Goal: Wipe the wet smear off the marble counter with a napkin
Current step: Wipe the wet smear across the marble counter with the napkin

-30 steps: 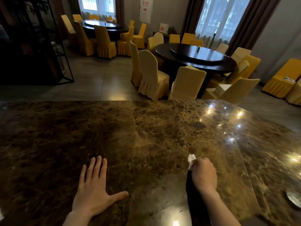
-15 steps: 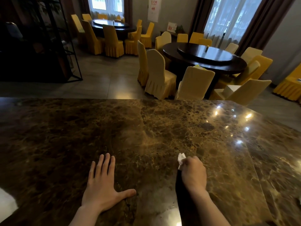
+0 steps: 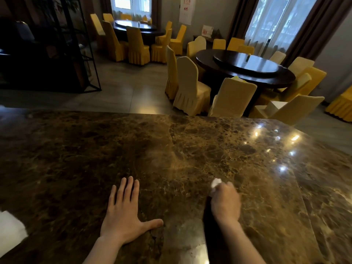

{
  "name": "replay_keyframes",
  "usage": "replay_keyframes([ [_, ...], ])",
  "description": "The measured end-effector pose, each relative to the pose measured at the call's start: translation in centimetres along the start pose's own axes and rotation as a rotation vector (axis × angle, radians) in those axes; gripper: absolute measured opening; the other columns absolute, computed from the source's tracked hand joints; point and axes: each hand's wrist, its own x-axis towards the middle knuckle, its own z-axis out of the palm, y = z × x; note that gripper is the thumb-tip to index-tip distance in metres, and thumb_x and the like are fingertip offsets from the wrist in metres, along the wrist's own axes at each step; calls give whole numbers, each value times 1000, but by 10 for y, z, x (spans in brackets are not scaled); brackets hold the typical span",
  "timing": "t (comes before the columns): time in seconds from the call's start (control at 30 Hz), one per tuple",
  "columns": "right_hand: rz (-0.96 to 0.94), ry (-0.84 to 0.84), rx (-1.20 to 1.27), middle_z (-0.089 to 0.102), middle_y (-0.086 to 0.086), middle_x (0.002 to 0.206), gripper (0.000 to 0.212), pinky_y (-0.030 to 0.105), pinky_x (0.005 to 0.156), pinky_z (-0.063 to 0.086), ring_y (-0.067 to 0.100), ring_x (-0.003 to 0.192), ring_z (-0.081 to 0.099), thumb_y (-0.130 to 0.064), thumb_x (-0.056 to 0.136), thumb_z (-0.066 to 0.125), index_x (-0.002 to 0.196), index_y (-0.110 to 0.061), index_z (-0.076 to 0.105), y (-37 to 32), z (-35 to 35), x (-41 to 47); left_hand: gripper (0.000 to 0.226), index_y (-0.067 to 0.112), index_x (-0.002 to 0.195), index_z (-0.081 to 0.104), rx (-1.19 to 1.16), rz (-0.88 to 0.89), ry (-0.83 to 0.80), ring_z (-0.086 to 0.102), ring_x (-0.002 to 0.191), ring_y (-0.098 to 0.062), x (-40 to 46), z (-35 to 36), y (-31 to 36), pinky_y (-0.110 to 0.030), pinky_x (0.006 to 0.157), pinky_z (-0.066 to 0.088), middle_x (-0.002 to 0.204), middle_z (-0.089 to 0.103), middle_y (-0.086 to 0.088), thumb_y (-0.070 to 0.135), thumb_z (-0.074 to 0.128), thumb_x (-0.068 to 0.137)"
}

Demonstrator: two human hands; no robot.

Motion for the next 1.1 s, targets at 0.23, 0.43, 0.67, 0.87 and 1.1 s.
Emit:
replay_keyframes([
  [0.23, -565, -325, 12, 56, -4, 96, 11, 32, 67, 45, 17, 85, 56, -29, 92, 63, 92, -19, 68, -45, 21, -49, 153, 19, 157, -24, -9, 1, 17, -38, 151, -18, 1, 2, -1, -53, 131, -11, 168, -31, 0, 118, 15, 47],
  [0.43, -144, -85, -60, 57, 6, 86, 7, 38, 68, 45, 33, 85, 61, -11, 84, 72, 80, -10, 66, 48, -31, 12, 152, 21, 157, -24, -25, 0, 30, -39, 150, -17, 2, 3, -2, -53, 130, -12, 167, -31, 2, 118, 16, 47],
  [0.67, -46, -9, -76, 64, 2, 81, 21, 36, 64, 42, 25, 84, 53, -34, 90, 67, 85, -15, 59, 57, -32, 14, 151, 21, 157, -23, -25, -4, 27, -37, 151, -18, 1, 2, -2, -53, 131, -11, 167, -30, 2, 118, 17, 48],
  [0.87, 27, 69, -29, 75, 6, 82, 7, 40, 73, 48, 31, 88, 61, -12, 87, 73, 84, -15, 78, 55, -23, 0, 151, 22, 155, -26, -21, -14, 5, -39, 150, -17, 1, 0, -1, -52, 130, -13, 166, -33, 3, 118, 14, 46],
  [1.1, -184, 9, 158, 66, -1, 95, 12, 15, 66, 42, 11, 77, 58, -3, 89, 73, 94, -13, 77, -7, -3, -12, 151, 21, 155, -30, 30, -16, -16, -43, 148, -18, 0, -3, 1, -52, 130, -14, 164, -38, 1, 118, 9, 46],
])
